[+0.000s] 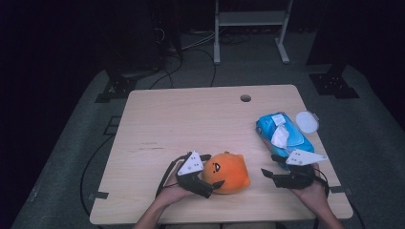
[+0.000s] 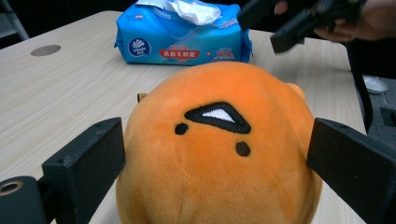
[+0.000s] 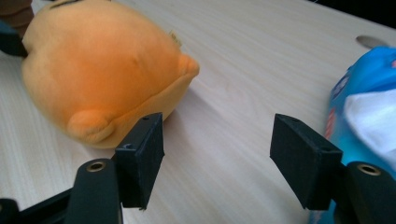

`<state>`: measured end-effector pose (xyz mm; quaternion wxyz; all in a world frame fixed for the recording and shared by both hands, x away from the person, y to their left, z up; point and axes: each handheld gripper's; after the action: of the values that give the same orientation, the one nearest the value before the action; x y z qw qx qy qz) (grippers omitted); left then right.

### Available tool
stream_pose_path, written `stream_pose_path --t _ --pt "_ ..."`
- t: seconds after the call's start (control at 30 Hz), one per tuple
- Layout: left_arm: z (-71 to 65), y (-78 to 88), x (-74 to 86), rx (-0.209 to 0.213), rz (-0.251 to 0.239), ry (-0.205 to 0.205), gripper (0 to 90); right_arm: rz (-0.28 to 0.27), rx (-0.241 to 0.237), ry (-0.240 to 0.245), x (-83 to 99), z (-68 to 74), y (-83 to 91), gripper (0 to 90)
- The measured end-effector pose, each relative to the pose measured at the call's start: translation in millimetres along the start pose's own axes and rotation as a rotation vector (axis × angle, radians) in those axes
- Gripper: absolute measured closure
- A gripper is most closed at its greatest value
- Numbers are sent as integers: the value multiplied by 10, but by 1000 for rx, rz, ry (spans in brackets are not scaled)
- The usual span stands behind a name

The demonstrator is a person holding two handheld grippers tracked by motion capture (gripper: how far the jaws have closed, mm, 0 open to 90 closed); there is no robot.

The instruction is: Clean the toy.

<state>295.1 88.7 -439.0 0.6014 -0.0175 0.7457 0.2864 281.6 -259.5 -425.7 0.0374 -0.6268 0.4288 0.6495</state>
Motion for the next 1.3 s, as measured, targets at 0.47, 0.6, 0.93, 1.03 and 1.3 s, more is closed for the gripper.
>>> stream_pose_path --t 0.47,0.6,0.93,1.03,1.3 --pt "-7 -29 75 1 46 -34 42 -11 97 9 -383 -513 174 335" --pt "2 -32 90 2 43 -24 42 12 124 -1 -439 -656 175 335" --pt "22 -33 109 9 47 -19 42 96 156 -40 -390 -929 -73 373" --pt "22 -34 114 9 46 -17 42 137 168 -53 -337 -995 -170 401" --pt "27 -42 117 11 44 -16 41 207 177 -103 -174 -1114 -258 480"
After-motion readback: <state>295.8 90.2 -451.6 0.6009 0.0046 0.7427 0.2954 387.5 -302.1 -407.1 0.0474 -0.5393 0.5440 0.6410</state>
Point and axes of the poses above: each handheld gripper's, and its own axes: y roughly backward along the jaws, x roughly out of its underside, z roughly to its left, and after that the axes turned 9 degrees about y, right-handed
